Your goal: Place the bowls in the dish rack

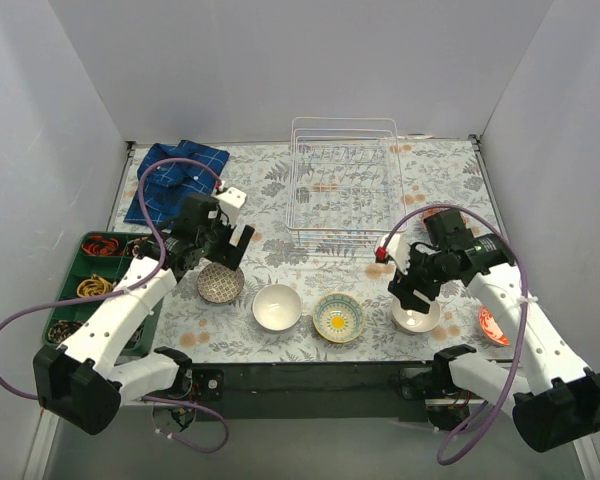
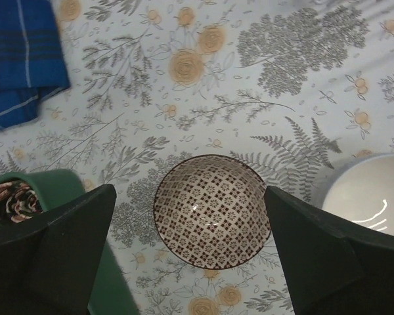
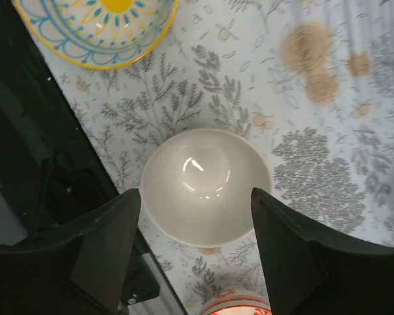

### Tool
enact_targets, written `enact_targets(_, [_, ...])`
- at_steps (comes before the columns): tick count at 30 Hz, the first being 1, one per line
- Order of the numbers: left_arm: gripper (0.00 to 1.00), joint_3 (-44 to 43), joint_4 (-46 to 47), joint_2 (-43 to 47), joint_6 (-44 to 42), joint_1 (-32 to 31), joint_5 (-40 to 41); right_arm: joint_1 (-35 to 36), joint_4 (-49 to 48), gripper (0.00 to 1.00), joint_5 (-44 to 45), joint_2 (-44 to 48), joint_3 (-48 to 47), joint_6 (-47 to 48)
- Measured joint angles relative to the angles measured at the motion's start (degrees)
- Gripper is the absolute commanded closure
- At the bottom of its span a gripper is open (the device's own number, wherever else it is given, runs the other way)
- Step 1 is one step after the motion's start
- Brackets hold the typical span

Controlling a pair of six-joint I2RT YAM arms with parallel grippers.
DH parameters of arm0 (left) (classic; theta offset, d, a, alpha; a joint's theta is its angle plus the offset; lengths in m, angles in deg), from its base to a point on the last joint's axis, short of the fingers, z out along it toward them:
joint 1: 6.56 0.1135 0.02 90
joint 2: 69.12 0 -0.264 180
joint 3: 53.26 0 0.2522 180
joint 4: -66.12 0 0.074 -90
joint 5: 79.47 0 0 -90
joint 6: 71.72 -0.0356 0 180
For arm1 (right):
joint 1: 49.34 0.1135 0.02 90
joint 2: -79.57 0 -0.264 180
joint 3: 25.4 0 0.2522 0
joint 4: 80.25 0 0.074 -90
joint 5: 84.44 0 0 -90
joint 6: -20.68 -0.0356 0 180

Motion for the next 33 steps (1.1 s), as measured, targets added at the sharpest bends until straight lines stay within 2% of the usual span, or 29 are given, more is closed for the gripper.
enact_targets(3, [0.02,-0.22,0.72,0.02,0.79,2.23,2.23,2.21,2.16,0.27,-0.17,-1.92,2.14,-1.53])
enact_targets(10, [0.02,-1.66,3.76,-0.7,0.79,2.64,4.9,9.4,1.25,0.29,-0.5,-1.33,3.78,-10.8])
enact_targets(15, [0.02,-2.43,3.56,-2.38,1.11,4.15,5.11,19.12,-1.7,0.3,-1.2,-1.6,3.72,-12.76])
enact_targets(21, [0.02,-12.68,-1.03,-10.6,4.42,7.06,1.92,31.8,-7.17,0.31,-0.94,-6.8,2.91,-10.73])
enact_targets(26, [0.02,-19.17,-4.57,-13.03,7.3,8.46,0.07,40.13,-14.69,0.3,2.6,-14.01,-0.83,-10.27])
enact_targets(29, [0.02,-23.43,-5.86,-15.82,8.72,13.03,-1.38,43.41,-18.1,0.31,3.69,-18.82,-4.92,-10.86])
enact_targets(33, [0.02,-26.32,-6.12,-18.38,9.81,18.29,-1.81,47.56,-22.73,0.33,7.26,-20.02,-5.4,-16.22])
